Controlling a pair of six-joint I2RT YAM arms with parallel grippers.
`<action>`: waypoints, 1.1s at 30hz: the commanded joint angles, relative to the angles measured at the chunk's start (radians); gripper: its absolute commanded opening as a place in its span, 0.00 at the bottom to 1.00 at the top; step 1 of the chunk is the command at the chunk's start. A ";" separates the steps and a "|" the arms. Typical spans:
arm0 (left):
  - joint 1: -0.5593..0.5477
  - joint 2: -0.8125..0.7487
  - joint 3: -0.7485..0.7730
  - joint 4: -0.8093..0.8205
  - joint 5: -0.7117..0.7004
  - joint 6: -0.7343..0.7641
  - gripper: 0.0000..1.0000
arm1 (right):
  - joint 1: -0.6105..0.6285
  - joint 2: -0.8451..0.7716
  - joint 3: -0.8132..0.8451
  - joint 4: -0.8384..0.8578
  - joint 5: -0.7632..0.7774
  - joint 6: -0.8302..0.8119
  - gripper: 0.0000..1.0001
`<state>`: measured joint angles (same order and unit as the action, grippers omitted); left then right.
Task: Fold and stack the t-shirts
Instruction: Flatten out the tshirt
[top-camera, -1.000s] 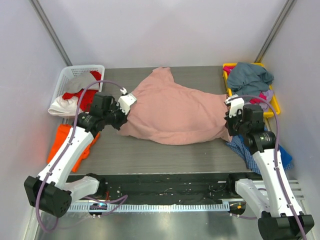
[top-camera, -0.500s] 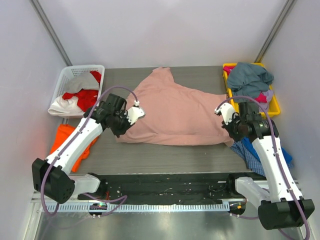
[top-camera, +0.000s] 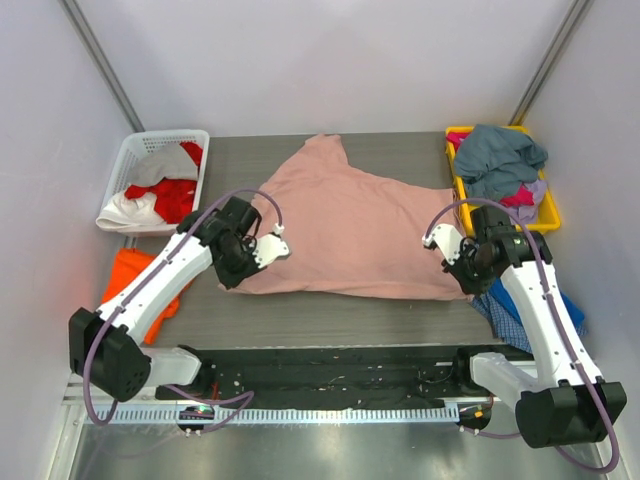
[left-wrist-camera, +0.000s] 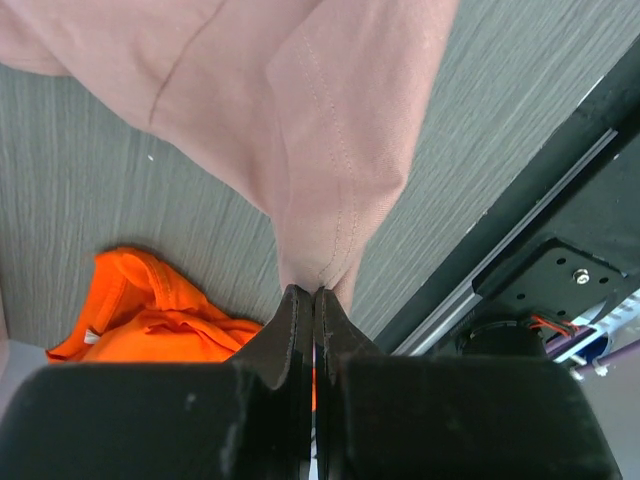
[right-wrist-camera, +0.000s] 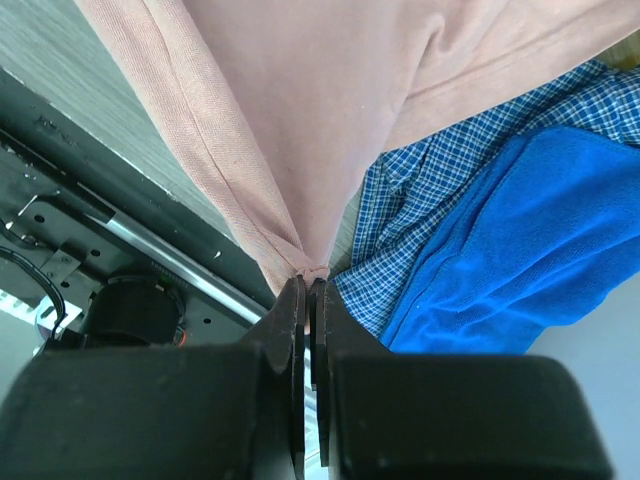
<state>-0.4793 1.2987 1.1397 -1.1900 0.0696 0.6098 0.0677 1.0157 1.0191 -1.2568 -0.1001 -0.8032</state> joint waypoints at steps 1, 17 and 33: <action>-0.022 0.004 -0.031 -0.053 -0.039 0.004 0.00 | -0.003 0.009 0.000 -0.042 -0.003 -0.034 0.01; -0.054 0.048 -0.109 -0.097 -0.060 -0.016 0.00 | -0.003 0.006 -0.065 -0.085 0.019 -0.068 0.01; -0.064 0.002 -0.192 -0.095 -0.096 -0.041 0.01 | -0.005 -0.029 -0.105 -0.105 0.034 -0.073 0.11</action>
<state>-0.5396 1.3262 0.9512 -1.2438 0.0074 0.5797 0.0677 1.0088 0.9176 -1.3247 -0.0952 -0.8623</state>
